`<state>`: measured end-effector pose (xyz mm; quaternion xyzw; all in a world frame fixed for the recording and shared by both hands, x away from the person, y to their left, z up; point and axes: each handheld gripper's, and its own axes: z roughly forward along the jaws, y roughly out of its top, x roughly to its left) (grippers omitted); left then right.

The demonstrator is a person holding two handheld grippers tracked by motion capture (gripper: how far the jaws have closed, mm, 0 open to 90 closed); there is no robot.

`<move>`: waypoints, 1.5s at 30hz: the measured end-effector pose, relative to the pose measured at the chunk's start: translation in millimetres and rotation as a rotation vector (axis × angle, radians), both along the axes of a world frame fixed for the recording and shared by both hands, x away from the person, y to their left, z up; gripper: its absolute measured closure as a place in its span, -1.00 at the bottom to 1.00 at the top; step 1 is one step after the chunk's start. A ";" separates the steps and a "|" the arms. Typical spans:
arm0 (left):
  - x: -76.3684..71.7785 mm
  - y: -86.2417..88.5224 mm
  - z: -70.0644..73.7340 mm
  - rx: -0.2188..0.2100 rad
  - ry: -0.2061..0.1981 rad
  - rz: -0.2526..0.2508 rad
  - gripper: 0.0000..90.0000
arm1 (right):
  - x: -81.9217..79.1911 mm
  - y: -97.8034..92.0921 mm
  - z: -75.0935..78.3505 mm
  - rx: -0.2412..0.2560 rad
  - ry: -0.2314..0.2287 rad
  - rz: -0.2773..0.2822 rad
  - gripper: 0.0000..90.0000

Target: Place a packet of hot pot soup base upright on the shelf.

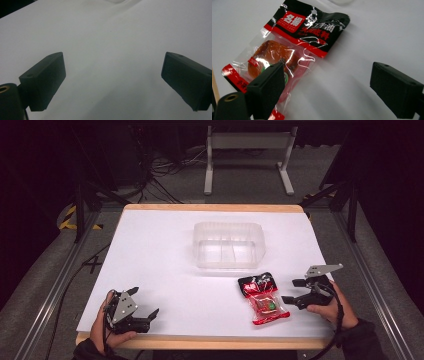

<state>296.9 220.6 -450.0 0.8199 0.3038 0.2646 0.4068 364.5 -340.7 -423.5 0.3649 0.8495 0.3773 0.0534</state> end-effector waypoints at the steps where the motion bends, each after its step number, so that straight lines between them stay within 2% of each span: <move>1: 0.0 -0.3 -0.2 0.001 0.003 0.000 -0.86 | 3.0 4.2 -1.4 0.001 0.018 0.007 -0.72; 3: -0.1 -0.3 -0.4 0.007 0.003 -0.002 -0.86 | 8.5 12.1 -4.2 0.002 0.046 0.030 -0.73; 7: -0.8 0.0 -0.9 0.002 0.006 0.000 -0.86 | 18.7 23.5 -9.7 0.011 0.091 0.031 -0.77; 11: -0.9 -0.1 -1.2 0.003 0.007 -0.001 -0.86 | 24.8 29.0 -9.5 0.032 0.114 0.034 -0.80; 14: -1.0 -0.1 -0.7 0.009 0.005 -0.003 -0.86 | 30.6 34.1 -11.5 0.103 0.162 0.058 -0.82; 16: -1.0 -0.1 -0.7 0.008 0.006 -0.003 -0.86 | 33.3 37.3 -13.7 0.175 0.213 0.083 -0.82; 18: -1.0 -0.4 -1.3 0.000 0.008 -0.001 -0.86 | 35.7 40.2 -16.3 0.227 0.245 0.091 -0.82; 20: -0.9 -0.5 -1.5 0.001 0.008 -0.001 -0.86 | 37.5 43.0 -17.3 0.252 0.266 0.101 -0.78; 22: -1.0 -0.7 -1.5 0.004 0.008 0.000 -0.86 | 38.7 45.7 -18.2 0.271 0.287 0.111 -0.67; 23: -0.9 -0.7 -1.3 0.008 0.007 0.000 -0.85 | 38.8 47.7 -18.7 0.271 0.290 0.117 -0.60; 27: -0.4 -0.7 -1.4 0.018 0.006 -0.002 -0.85 | 37.5 56.0 -15.3 0.176 0.241 0.134 -0.26; 32: -0.4 -1.9 -1.7 0.024 0.005 -0.001 -0.85 | 32.5 75.6 -7.8 0.003 0.137 0.178 -0.11; 35: -0.3 -1.5 -1.6 0.023 0.005 0.002 -0.85 | 33.2 80.8 -7.8 -0.019 0.122 0.194 0.17; 38: -0.3 -1.4 -1.7 0.025 0.004 0.002 -0.85 | 34.2 84.3 -8.9 -0.010 0.132 0.230 0.34; 42: -0.3 -1.2 -1.9 0.024 0.004 0.004 -0.85 | 35.3 83.9 -9.5 0.005 0.136 0.243 0.53; 44: -0.3 -1.2 -1.8 0.025 0.003 0.005 -0.84 | 35.1 81.1 -8.4 0.023 0.128 0.239 0.72; 45: -0.2 -1.2 -1.6 0.028 0.002 0.004 -0.84 | 35.0 78.8 -7.4 0.035 0.121 0.242 0.75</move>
